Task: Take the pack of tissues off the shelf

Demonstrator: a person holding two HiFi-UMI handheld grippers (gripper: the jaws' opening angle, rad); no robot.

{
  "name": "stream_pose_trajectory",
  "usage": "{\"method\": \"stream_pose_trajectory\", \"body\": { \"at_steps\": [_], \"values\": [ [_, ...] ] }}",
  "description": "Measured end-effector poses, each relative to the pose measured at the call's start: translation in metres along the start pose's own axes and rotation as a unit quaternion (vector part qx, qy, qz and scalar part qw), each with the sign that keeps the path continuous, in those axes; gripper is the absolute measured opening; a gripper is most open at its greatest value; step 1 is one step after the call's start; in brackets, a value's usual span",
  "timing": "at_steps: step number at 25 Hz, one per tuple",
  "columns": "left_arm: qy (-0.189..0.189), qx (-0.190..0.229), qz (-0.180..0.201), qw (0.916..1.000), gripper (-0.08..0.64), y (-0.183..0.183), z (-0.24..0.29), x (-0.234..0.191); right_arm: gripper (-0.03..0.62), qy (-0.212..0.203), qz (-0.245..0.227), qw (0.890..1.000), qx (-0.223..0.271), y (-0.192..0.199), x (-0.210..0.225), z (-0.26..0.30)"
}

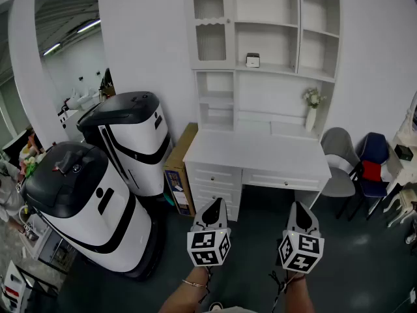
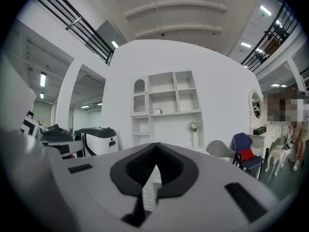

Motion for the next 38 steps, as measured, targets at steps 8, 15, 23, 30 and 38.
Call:
{"method": "stream_pose_trajectory", "body": {
  "at_steps": [8, 15, 23, 30, 38],
  "values": [
    [0.001, 0.002, -0.001, 1.0, 0.017, -0.002, -0.002, -0.006, 0.005, 0.0, -0.002, 1.0, 0.002, 0.001, -0.006, -0.001],
    [0.001, 0.0, 0.0, 1.0, 0.017, -0.001, -0.007, -0.005, 0.008, -0.014, 0.02, 1.0, 0.014, 0.005, -0.006, -0.003],
    [-0.004, 0.003, -0.003, 1.0, 0.017, -0.002, -0.013, -0.009, 0.103, -0.027, 0.026, 0.999, 0.021, 0.004, -0.009, -0.008],
    [-0.006, 0.004, -0.007, 0.9999, 0.017, -0.002, -0.018, -0.018, 0.284, -0.016, 0.028, 0.999, 0.023, 0.005, -0.012, -0.01],
    [-0.004, 0.005, -0.009, 0.9999, 0.017, -0.005, -0.024, -0.034, 0.431, 0.0, 0.027, 0.999, 0.026, 0.008, -0.021, -0.012]
  ]
}}
Point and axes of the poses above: the fingertips, and each gripper's own axes: z forward along the fingers, x to its right, y out of its underside, the point moved 9 cm from there along -z, backward along the fingers, and after that the axes turned 3 degrees about -x, right-handed, at the moved point
